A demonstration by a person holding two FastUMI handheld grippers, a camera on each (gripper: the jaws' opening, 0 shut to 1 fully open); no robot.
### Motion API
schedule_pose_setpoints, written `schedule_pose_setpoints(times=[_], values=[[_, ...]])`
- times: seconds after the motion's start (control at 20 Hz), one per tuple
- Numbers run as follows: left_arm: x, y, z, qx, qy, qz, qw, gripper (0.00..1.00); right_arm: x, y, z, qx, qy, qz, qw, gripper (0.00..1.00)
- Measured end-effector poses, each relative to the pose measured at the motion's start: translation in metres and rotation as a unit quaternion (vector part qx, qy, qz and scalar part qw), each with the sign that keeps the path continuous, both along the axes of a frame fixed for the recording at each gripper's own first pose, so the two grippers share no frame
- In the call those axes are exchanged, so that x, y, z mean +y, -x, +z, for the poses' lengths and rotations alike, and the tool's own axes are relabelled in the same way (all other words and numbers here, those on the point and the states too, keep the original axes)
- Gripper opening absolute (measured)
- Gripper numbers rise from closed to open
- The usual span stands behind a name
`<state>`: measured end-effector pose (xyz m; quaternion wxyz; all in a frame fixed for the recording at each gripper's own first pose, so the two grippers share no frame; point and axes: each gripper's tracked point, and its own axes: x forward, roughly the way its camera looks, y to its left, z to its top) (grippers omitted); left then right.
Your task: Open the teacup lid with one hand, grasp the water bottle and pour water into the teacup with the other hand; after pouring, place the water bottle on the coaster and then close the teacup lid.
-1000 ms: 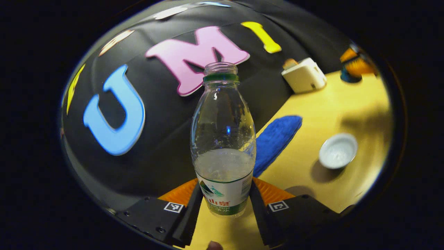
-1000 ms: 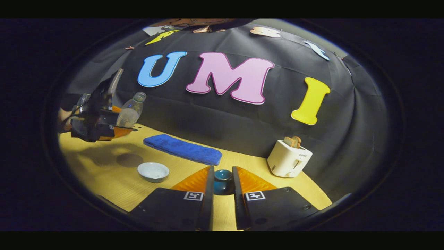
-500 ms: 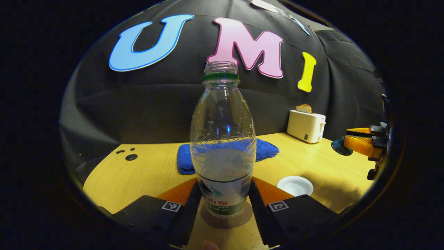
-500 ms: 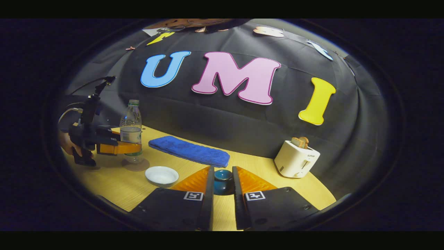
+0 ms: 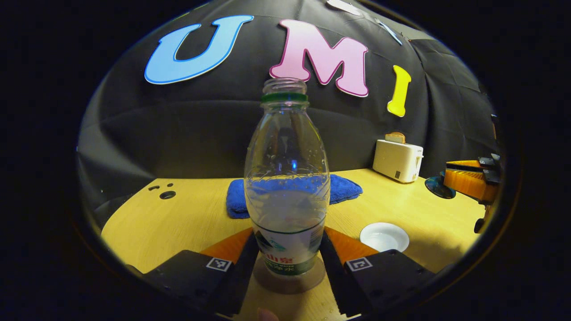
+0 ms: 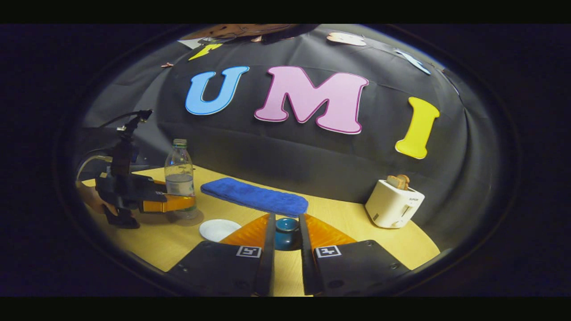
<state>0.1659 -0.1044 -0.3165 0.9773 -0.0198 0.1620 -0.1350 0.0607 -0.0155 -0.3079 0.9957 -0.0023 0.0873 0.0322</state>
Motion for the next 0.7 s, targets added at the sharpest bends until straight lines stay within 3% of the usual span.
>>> schedule_pose_setpoints(times=[0.15,0.25,0.3,0.35,0.4,0.5,0.55,0.7], values=[[-0.002,0.007,-0.002,0.008,-0.001,-0.012,1.000,0.83,0.009,-0.002,0.001,0.000,-0.011,0.006,1.000,0.29],[-0.001,0.007,-0.003,0.007,-0.007,-0.016,1.000,0.96,0.019,-0.005,-0.001,0.000,-0.021,0.014,1.000,0.29],[-0.001,0.008,-0.005,0.009,-0.009,-0.017,1.000,0.97,0.026,-0.006,-0.002,0.001,-0.028,0.020,0.999,0.34],[0.001,0.011,-0.005,0.012,-0.010,-0.017,1.000,0.97,0.034,-0.007,-0.004,0.002,-0.035,0.026,0.999,0.29],[0.002,0.012,-0.005,0.012,-0.010,-0.017,1.000,0.97,0.044,-0.009,-0.008,0.005,-0.041,0.033,0.999,0.34],[0.003,0.016,-0.008,0.019,-0.012,-0.018,1.000,0.97,0.062,-0.014,-0.014,0.011,-0.056,0.047,0.997,0.34],[0.004,0.019,-0.009,0.025,-0.014,-0.016,0.999,0.97,0.071,-0.017,-0.018,0.014,-0.063,0.053,0.997,0.24],[0.010,0.026,-0.010,0.034,-0.015,-0.007,0.999,0.97,0.090,-0.024,-0.027,0.020,-0.073,0.064,0.995,0.31]])
